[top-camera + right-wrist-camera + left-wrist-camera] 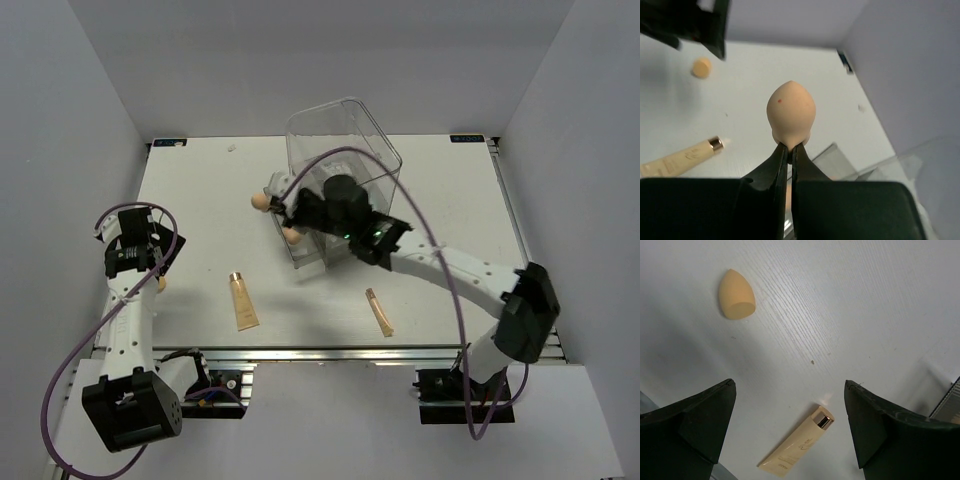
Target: Organize the makeup
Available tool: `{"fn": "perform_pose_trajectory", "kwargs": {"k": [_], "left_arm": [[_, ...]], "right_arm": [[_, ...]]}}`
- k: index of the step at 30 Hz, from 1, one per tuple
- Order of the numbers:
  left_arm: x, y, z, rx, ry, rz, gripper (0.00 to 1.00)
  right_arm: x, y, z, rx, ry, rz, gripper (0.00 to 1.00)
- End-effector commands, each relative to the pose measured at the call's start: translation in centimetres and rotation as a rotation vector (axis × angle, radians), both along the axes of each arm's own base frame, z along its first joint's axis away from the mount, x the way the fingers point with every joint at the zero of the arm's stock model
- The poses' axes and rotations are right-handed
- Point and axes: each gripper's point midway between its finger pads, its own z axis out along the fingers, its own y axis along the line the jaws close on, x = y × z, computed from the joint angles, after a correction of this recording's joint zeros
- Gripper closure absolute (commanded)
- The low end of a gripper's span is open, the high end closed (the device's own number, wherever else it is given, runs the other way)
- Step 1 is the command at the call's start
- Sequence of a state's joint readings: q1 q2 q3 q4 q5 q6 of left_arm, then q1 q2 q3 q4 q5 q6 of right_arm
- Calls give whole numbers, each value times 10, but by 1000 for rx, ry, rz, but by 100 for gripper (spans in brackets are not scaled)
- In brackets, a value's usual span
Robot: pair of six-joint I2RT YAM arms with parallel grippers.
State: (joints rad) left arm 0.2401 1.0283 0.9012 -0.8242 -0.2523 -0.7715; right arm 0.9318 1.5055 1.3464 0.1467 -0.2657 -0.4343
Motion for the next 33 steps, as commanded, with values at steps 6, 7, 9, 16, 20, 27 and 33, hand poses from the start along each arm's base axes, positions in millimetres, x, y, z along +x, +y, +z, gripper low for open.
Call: {"fn": "perform_pose_trajectory", "kwargs": {"k": [6,7,9,16,20,27,33], "left_arm": [[-10,6,-1,27,12,29,2],[-12,8,-1,35,20,33,2],[-11,9,0,39,24,30,2],[-10,9,0,40,26,28,2],[-11,8,-2,33,30,25,2],[-14,9,-1,42,31,29,2],[-20,13,2,67,42,47,2]], "right_arm": [[71,-6,-94,-317,-67,-637,100],[75,-6,-95,-332,-87,-649,100],[85,-6,-104,-354,-122,-694,100],[90,-13,-136,-449,-168,-719,100],[89,-16,-149,-487,-168,-714,99],[91,-16,-167,-539,-172,-705,64],[93,-16,-165,-531,-115,-701,48]]}}
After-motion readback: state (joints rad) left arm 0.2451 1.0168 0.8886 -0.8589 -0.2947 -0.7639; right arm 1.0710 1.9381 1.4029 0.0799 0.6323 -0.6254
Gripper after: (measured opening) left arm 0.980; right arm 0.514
